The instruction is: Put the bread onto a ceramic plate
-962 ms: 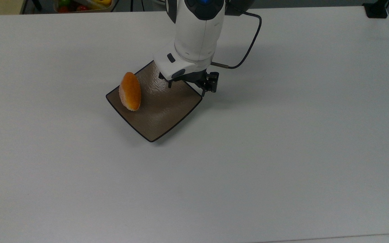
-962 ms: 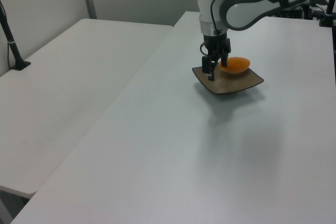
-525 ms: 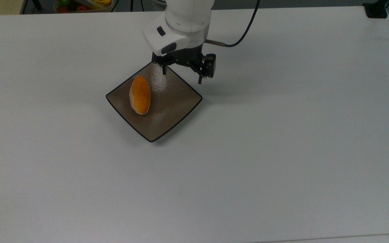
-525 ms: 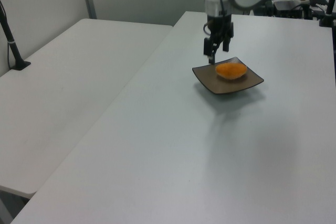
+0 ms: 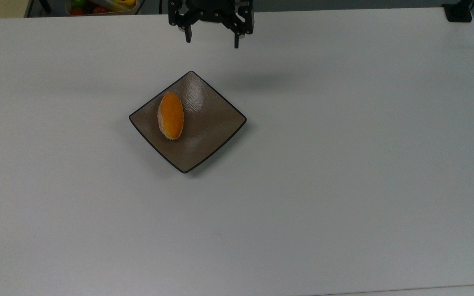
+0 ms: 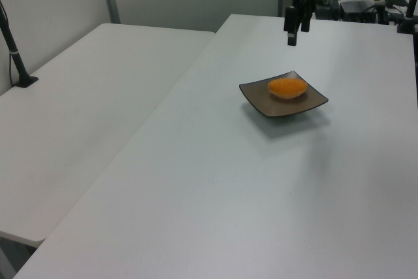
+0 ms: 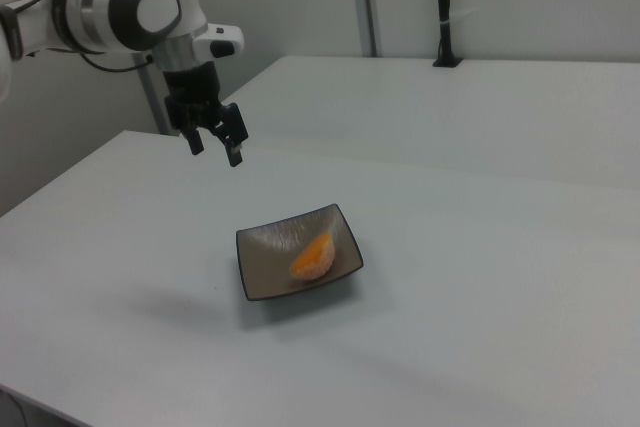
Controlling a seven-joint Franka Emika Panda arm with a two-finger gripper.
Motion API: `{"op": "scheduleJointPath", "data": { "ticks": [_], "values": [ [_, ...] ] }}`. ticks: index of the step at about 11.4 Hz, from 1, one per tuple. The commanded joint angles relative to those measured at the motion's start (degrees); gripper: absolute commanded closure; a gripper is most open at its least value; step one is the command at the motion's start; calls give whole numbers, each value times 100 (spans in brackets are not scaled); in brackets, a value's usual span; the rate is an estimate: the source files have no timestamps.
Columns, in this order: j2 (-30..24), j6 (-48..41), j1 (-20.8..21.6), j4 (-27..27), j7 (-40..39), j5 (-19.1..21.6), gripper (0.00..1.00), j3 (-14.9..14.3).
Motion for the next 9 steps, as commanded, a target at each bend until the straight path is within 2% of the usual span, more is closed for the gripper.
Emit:
{"op": "scheduleJointPath", "data": {
  "ticks": [1, 3, 9],
  "values": [
    [-448, -30, -429, -616, -389, -128, 0, 516],
    [-431, -170, -474, -652, -390, -375, 0, 614],
    [-379, -118, -456, -626, -311, -375, 0, 614]
  ]
}}
